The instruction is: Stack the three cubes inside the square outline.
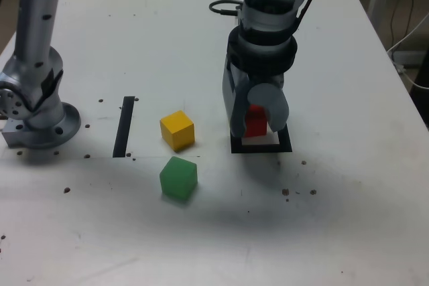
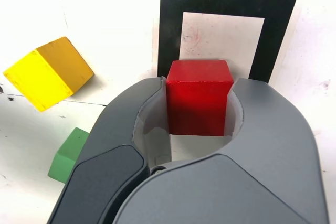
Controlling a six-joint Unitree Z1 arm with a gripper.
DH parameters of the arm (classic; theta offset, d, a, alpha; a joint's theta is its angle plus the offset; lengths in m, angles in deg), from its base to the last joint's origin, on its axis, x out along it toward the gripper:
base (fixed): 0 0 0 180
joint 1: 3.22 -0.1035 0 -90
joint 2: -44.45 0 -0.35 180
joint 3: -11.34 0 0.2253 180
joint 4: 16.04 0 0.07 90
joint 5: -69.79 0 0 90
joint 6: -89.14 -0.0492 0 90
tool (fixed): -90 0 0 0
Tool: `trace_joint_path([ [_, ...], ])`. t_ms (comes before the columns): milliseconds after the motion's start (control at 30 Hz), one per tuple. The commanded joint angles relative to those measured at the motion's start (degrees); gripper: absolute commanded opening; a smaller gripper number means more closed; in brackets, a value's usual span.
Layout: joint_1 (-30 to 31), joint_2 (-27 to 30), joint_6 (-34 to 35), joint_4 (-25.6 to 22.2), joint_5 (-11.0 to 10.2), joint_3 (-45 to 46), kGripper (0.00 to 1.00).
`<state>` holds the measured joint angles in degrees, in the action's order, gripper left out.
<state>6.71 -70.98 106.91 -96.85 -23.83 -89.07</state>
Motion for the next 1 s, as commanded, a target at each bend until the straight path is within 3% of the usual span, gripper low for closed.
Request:
trace_joint_path([
  [0,-0.08,0.1,-0.54,0.21,-0.14,-0.24,0.21],
  [467,-2.0,-2.91,-1.52,1.7,-2.01,-1.91,0.24],
  [967,-2.81,-3.2,-3.97,-1.87,-0.39,-3.48,0.31],
])
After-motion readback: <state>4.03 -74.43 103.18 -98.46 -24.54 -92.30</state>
